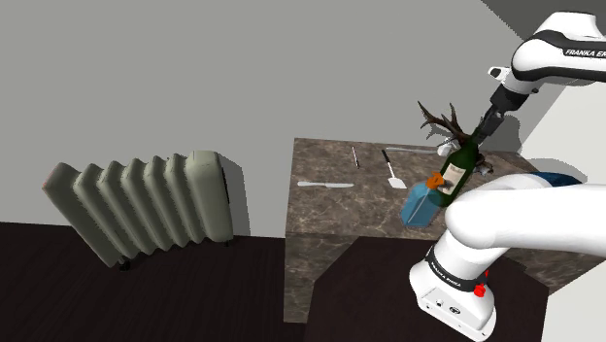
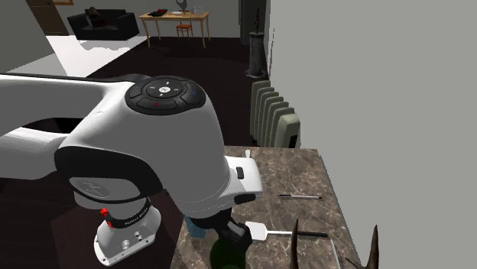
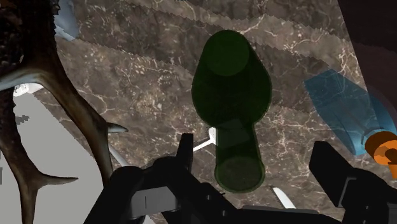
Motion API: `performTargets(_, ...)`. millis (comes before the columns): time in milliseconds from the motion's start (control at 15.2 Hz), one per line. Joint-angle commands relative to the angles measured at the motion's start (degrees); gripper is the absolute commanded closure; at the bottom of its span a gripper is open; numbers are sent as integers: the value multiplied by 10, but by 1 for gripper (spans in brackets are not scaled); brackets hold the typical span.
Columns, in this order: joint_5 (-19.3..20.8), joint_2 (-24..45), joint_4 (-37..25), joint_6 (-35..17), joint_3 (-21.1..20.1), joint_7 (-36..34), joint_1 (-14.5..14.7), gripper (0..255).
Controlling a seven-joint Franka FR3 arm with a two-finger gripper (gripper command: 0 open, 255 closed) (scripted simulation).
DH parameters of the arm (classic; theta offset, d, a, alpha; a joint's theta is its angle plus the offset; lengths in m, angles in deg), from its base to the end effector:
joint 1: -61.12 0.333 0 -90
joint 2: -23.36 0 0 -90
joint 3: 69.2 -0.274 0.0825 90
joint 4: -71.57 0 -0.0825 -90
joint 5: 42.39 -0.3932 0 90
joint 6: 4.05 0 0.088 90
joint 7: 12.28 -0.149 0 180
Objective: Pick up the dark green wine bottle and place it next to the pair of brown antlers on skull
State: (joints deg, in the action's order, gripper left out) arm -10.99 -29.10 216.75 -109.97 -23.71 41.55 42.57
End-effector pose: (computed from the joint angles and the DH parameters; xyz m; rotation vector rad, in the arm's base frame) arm 0.1476 -0.3684 0.4004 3.0967 0.2699 0.1704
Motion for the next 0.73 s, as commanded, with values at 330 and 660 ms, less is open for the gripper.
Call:
performTargets(330, -23, -7, -47, 56, -30, 6, 2, 0)
performTargets(660, -28, -7, -61, 70, -37, 7, 3, 0)
